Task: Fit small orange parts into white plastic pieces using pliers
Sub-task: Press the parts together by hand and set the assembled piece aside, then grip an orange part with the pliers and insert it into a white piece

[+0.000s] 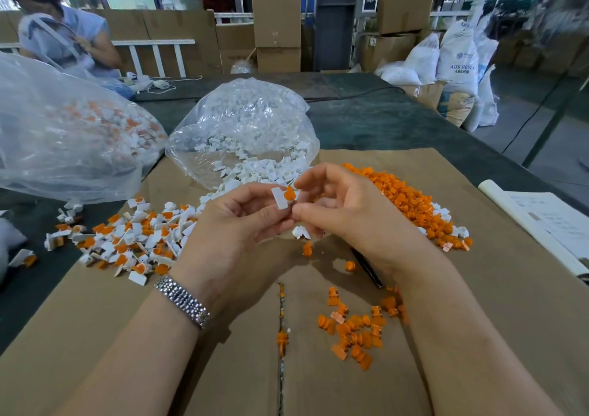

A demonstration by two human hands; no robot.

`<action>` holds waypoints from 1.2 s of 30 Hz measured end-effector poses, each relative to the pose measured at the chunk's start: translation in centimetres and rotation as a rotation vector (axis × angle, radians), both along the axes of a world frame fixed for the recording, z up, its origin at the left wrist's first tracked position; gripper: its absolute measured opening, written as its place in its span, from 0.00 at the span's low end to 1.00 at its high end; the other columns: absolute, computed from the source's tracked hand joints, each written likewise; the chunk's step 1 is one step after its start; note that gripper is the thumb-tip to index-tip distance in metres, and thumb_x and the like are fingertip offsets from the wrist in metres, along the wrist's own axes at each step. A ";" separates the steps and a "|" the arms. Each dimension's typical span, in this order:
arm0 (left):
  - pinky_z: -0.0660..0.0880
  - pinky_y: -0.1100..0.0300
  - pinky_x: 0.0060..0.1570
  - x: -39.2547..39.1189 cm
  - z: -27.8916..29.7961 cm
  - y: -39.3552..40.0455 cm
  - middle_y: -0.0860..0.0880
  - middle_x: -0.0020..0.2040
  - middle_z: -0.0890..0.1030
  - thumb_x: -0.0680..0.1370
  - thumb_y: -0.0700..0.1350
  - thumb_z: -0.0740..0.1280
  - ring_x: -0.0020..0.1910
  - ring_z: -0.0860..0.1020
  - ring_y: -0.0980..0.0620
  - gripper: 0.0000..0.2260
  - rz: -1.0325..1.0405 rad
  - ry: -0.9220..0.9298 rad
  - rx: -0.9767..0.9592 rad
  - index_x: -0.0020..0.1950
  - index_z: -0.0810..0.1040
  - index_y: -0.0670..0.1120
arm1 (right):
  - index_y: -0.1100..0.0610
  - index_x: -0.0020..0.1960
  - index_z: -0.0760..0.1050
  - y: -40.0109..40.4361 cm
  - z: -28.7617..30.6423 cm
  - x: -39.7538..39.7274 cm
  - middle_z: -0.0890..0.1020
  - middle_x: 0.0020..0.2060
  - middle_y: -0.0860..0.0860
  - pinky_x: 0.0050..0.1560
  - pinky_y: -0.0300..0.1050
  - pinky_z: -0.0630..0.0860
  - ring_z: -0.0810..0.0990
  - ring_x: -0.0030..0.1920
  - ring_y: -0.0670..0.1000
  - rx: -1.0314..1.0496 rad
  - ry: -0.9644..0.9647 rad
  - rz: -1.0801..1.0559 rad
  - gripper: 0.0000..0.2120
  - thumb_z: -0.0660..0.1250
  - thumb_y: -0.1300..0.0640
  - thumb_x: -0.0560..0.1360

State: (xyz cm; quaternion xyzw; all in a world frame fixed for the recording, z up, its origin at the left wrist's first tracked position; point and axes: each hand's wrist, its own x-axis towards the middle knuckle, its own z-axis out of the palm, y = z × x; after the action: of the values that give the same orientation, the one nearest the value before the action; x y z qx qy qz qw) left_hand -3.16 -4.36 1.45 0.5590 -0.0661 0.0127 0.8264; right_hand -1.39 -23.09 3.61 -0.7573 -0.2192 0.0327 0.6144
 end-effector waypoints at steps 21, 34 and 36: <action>0.83 0.59 0.45 0.1 0.2 0.2 0.36 0.45 0.85 0.69 0.37 0.75 0.46 0.86 0.42 0.07 -0.029 0.123 -0.022 0.44 0.81 0.36 | 0.50 0.56 0.84 0.2 -0.6 0.2 0.79 0.44 0.47 0.51 0.48 0.79 0.80 0.45 0.48 -0.243 -0.329 -0.093 0.11 0.76 0.59 0.75; 0.83 0.61 0.41 0.2 0.2 0.3 0.36 0.45 0.85 0.69 0.35 0.74 0.44 0.87 0.43 0.04 0.004 0.195 -0.024 0.40 0.81 0.37 | 0.47 0.59 0.81 0.1 -0.3 0.3 0.81 0.45 0.46 0.50 0.42 0.80 0.81 0.45 0.47 -0.271 -0.265 -0.049 0.15 0.76 0.58 0.74; 0.83 0.62 0.40 0.1 0.3 0.4 0.35 0.49 0.86 0.70 0.35 0.74 0.48 0.87 0.41 0.04 0.017 0.206 -0.040 0.41 0.81 0.37 | 0.46 0.60 0.78 -0.8 -0.3 0.7 0.80 0.47 0.44 0.49 0.40 0.78 0.80 0.47 0.44 -0.370 -0.263 -0.197 0.14 0.75 0.53 0.75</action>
State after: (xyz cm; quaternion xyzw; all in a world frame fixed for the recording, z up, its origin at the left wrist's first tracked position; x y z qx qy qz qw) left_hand -3.02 -3.98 1.76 0.5414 0.0243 -0.0365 0.8396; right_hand -0.68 -23.84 3.32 -0.8723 -0.2127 -0.0868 0.4315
